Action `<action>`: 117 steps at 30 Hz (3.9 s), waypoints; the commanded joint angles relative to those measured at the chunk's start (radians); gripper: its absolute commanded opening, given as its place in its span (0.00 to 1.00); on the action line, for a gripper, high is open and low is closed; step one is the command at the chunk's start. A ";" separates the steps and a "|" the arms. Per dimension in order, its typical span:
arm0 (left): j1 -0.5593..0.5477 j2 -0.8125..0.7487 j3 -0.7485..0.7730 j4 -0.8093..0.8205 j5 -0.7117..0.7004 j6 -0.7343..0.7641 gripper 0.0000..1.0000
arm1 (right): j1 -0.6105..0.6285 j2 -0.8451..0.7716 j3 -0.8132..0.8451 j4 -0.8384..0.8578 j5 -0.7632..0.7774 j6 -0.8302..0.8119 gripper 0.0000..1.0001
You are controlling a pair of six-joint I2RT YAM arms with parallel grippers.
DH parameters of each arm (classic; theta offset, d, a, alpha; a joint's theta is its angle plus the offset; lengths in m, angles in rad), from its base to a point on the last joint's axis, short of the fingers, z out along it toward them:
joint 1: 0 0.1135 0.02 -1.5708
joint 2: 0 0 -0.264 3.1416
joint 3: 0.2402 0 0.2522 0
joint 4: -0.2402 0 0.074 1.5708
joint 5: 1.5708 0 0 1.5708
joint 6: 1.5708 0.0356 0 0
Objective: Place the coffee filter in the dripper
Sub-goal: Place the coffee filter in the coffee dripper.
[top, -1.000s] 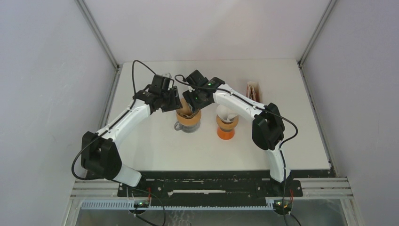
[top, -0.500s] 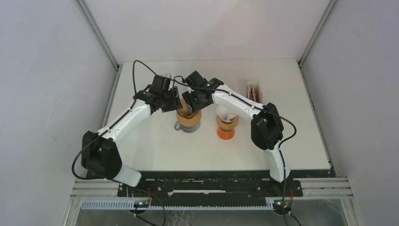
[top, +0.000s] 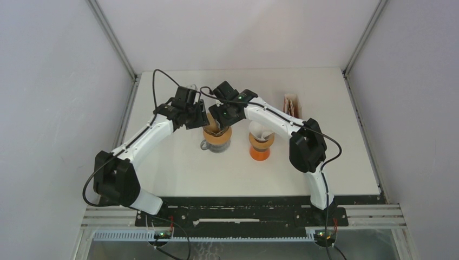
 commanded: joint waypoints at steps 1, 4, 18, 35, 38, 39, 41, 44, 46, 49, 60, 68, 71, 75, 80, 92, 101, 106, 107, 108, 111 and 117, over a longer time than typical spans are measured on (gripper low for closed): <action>-0.004 -0.015 -0.002 0.005 -0.013 0.012 0.52 | 0.004 -0.104 0.016 0.045 -0.012 -0.016 0.70; -0.004 -0.015 -0.001 0.005 -0.011 0.012 0.52 | 0.003 -0.120 0.016 0.047 -0.015 -0.014 0.72; -0.004 -0.052 0.040 0.000 -0.001 0.007 0.53 | 0.001 -0.160 0.015 0.037 0.004 -0.015 0.74; -0.004 -0.091 0.055 -0.012 0.004 0.004 0.59 | -0.002 -0.169 0.015 0.021 0.023 -0.015 0.75; -0.003 -0.102 0.050 -0.012 0.003 0.005 0.60 | -0.003 -0.173 0.015 0.018 0.023 -0.014 0.75; -0.003 -0.106 0.051 -0.013 0.004 0.005 0.60 | -0.002 -0.175 0.015 0.019 0.023 -0.014 0.75; -0.002 -0.110 0.050 -0.013 0.006 0.005 0.62 | -0.002 -0.177 0.015 0.021 0.023 -0.014 0.75; -0.002 -0.113 0.052 -0.011 0.014 0.003 0.62 | -0.002 -0.178 0.014 0.022 0.025 -0.014 0.75; -0.002 -0.118 0.051 -0.007 0.018 0.001 0.63 | -0.002 -0.178 0.015 0.021 0.025 -0.014 0.75; -0.003 -0.126 0.050 -0.007 0.018 -0.001 0.63 | -0.003 -0.180 0.015 0.021 0.025 -0.014 0.75; 0.004 -0.134 0.029 -0.012 0.000 0.004 0.64 | -0.007 -0.170 0.013 0.020 0.057 -0.018 0.75; 0.005 -0.093 0.006 -0.012 -0.023 0.012 0.61 | -0.005 -0.120 -0.003 0.021 0.114 -0.023 0.75; 0.005 -0.087 -0.001 -0.013 -0.032 0.014 0.61 | -0.006 -0.107 -0.009 0.027 0.112 -0.022 0.75; 0.004 -0.081 -0.015 -0.012 -0.038 0.018 0.59 | -0.005 -0.092 -0.013 0.030 0.105 -0.021 0.75; 0.004 -0.078 -0.038 -0.011 -0.044 0.018 0.58 | -0.004 -0.082 -0.025 0.032 0.102 -0.016 0.75; 0.004 -0.086 -0.095 0.009 -0.042 0.009 0.57 | 0.003 -0.075 -0.045 0.049 0.102 -0.014 0.75; 0.004 -0.105 -0.066 0.005 -0.039 0.010 0.58 | 0.007 -0.106 -0.043 0.053 0.091 -0.018 0.75; 0.004 -0.125 -0.048 0.005 -0.028 0.011 0.59 | 0.007 -0.133 -0.037 0.062 0.083 -0.017 0.75; 0.004 -0.128 -0.044 0.005 -0.026 0.011 0.60 | 0.008 -0.137 -0.035 0.061 0.083 -0.018 0.75; 0.004 -0.131 -0.039 0.004 -0.024 0.012 0.60 | 0.008 -0.138 -0.032 0.061 0.081 -0.018 0.75; 0.005 -0.136 -0.024 0.001 -0.020 0.011 0.60 | 0.009 -0.142 -0.020 0.053 0.082 -0.024 0.75; 0.006 -0.141 -0.001 0.000 -0.007 0.010 0.61 | 0.011 -0.151 -0.014 0.046 0.089 -0.026 0.75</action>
